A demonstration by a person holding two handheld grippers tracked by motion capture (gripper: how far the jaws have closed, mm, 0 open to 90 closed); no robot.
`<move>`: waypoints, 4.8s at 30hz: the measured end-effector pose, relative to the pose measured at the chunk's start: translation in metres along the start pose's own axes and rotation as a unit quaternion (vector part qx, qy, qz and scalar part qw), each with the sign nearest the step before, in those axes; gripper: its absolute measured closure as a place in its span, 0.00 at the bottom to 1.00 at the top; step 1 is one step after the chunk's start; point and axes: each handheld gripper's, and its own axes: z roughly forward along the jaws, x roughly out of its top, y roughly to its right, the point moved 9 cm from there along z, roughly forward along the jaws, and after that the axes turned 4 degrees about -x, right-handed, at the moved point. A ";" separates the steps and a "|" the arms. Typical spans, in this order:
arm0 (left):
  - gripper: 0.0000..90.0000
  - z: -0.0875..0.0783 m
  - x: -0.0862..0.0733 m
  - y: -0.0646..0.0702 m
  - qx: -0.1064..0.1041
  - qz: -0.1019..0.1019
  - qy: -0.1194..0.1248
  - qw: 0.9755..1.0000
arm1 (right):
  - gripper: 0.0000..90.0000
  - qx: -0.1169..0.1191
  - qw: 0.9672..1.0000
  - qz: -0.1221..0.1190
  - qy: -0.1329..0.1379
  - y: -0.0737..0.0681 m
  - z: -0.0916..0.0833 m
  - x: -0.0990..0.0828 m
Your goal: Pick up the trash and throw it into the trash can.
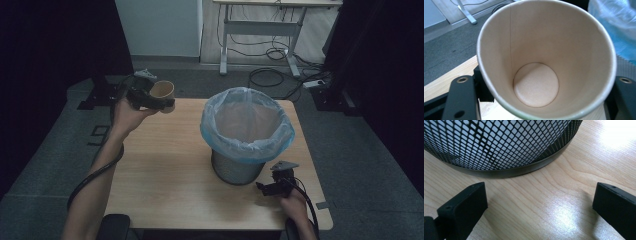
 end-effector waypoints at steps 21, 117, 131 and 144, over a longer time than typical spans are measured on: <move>0.31 0.000 0.050 0.052 -0.051 0.039 0.015 0.998 | 0.00 0.000 1.000 0.000 0.000 0.000 0.000 0.000; 0.01 0.039 0.061 0.124 -0.096 0.125 -0.015 0.987 | 0.00 0.003 1.000 -0.004 0.000 -0.003 0.000 0.000; 0.01 0.018 0.034 0.094 -0.075 0.103 0.008 0.992 | 0.00 0.003 1.000 -0.003 0.000 -0.003 0.000 0.000; 0.01 0.013 -0.003 0.077 -0.070 0.097 0.031 0.992 | 0.00 0.003 1.000 -0.004 0.000 -0.003 -0.001 0.000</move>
